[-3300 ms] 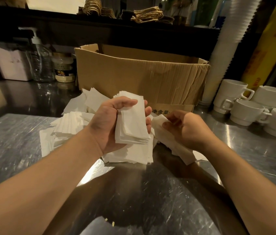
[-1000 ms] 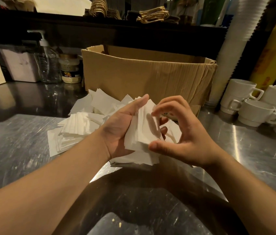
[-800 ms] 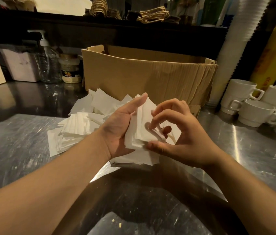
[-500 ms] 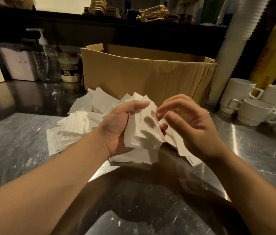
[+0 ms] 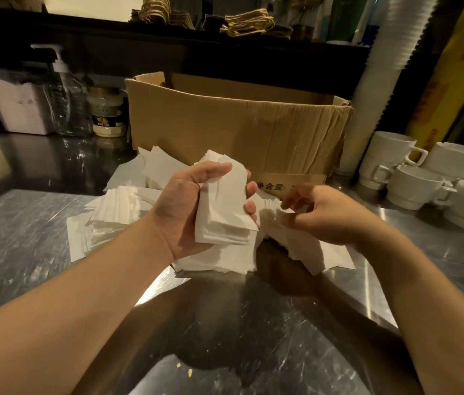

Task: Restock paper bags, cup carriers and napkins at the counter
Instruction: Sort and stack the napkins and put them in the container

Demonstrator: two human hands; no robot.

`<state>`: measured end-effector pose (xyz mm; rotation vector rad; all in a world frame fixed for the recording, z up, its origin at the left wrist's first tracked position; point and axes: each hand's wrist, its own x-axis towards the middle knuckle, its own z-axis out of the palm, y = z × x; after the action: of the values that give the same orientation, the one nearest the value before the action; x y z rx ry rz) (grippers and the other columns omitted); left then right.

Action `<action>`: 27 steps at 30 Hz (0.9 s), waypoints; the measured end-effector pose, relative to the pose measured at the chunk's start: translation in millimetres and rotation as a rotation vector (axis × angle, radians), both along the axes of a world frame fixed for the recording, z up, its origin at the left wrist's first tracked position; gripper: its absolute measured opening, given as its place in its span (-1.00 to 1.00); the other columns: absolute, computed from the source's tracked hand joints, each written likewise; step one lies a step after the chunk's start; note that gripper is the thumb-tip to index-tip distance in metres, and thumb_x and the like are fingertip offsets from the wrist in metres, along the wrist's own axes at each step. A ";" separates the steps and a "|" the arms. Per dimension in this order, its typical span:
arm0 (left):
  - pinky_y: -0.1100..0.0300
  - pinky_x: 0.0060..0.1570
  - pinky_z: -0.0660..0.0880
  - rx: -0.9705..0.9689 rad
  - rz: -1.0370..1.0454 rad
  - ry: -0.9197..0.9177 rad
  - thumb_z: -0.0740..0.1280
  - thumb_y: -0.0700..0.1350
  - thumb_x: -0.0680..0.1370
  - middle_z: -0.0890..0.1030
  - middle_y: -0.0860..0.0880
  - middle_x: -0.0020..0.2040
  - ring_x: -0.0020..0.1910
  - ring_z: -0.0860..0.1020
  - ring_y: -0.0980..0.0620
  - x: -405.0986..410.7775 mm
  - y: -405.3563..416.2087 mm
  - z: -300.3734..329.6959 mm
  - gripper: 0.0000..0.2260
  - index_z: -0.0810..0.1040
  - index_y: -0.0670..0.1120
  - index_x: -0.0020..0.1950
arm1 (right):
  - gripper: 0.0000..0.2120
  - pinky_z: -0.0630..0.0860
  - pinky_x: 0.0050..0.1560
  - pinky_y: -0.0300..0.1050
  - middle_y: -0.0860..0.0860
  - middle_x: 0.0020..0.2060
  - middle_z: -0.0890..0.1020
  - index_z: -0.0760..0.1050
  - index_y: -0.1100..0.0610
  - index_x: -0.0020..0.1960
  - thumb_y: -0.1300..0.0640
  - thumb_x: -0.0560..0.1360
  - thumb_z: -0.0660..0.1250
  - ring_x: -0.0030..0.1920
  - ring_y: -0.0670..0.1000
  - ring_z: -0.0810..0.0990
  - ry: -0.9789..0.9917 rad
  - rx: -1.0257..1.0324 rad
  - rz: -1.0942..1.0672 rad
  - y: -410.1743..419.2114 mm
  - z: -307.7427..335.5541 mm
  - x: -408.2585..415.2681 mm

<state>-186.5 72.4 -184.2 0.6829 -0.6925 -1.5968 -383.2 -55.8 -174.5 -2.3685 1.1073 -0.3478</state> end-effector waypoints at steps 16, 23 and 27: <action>0.01 -0.04 0.60 0.023 0.018 -0.022 0.38 -0.01 0.36 0.60 -0.13 0.03 -0.13 0.57 -0.07 -1.8 0.7 0.8 -0.43 0.47 -0.07 0.37 | -0.33 0.58 0.17 -0.09 -0.14 0.25 0.39 0.36 -0.32 0.29 0.03 0.33 0.60 0.18 -0.06 0.45 0.476 0.052 0.160 -5.5 6.7 -21.5; 0.02 -0.06 0.61 0.032 0.018 -0.023 0.42 -0.02 0.32 0.61 -0.13 0.02 -0.14 0.58 -0.06 -2.6 -0.2 0.6 -0.41 0.48 -0.07 0.35 | -0.55 0.57 0.13 -0.11 -0.16 0.24 0.50 0.45 -0.25 0.30 0.06 0.50 0.49 0.16 -0.09 0.52 0.370 0.061 0.192 -11.5 5.1 -23.0; 0.02 -0.06 0.61 0.037 0.026 -0.038 0.38 0.00 0.36 0.62 -0.13 0.01 -0.15 0.59 -0.06 -3.3 0.2 0.6 -0.45 0.49 -0.07 0.35 | -0.70 0.53 0.09 -0.16 -0.22 0.13 0.56 0.52 -0.23 0.24 -0.02 0.54 0.45 0.11 -0.13 0.55 0.318 0.045 0.180 -11.1 4.8 -22.1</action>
<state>-189.8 72.7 -183.6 0.7482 -0.6809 -1.5792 -405.3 -66.9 -169.7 -2.5162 1.0116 0.1206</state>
